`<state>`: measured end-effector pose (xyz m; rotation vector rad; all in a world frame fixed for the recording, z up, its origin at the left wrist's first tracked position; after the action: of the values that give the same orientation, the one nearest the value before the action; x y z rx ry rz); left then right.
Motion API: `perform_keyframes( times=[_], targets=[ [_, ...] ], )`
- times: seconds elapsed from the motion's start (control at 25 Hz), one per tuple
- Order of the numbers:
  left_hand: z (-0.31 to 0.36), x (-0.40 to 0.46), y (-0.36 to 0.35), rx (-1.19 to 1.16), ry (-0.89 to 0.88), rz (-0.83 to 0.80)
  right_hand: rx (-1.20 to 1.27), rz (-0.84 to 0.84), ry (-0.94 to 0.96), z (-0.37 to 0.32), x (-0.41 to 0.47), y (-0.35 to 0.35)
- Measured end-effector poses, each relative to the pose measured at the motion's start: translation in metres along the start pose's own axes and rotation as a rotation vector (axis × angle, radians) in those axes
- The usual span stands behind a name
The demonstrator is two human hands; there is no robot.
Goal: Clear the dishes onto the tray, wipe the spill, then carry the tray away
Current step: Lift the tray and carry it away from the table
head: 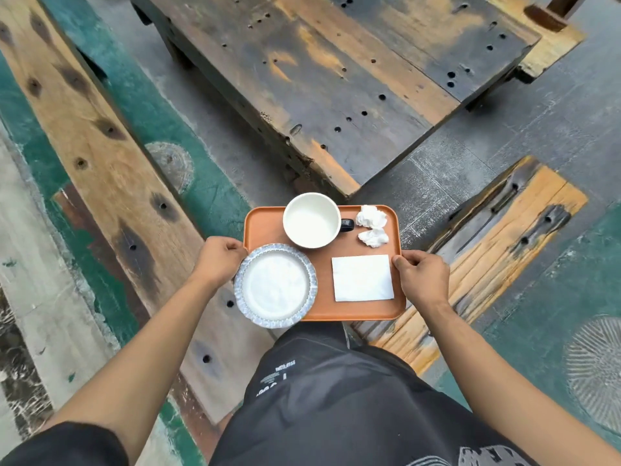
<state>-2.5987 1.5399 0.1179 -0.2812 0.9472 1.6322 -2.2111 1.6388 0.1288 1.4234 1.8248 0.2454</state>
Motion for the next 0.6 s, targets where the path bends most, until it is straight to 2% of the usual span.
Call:
perform_keyframes(
  times=[0.32, 0.6],
  targets=[
    [0.096, 0.140, 0.045, 0.205, -0.088, -0.110, 0.091, 0.124, -0.159, -0.040, 0.086, -0.007],
    [0.196, 0.261, 0.083, 0.377, -0.155, -0.271, 0.188, 0.233, -0.383, -0.096, 0.148, -0.035]
  ],
)
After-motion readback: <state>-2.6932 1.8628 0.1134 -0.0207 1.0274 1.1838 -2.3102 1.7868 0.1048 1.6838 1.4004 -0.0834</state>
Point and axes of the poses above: each hand's wrist, its own x-axis towards the middle knuckle, its own y-axis out of the back of the hand, z = x × y, the point moved 3 cm from there along x, towards the middle knuckle, and after that the axes turned 13 degrees about -z, right-handed, at the moved point
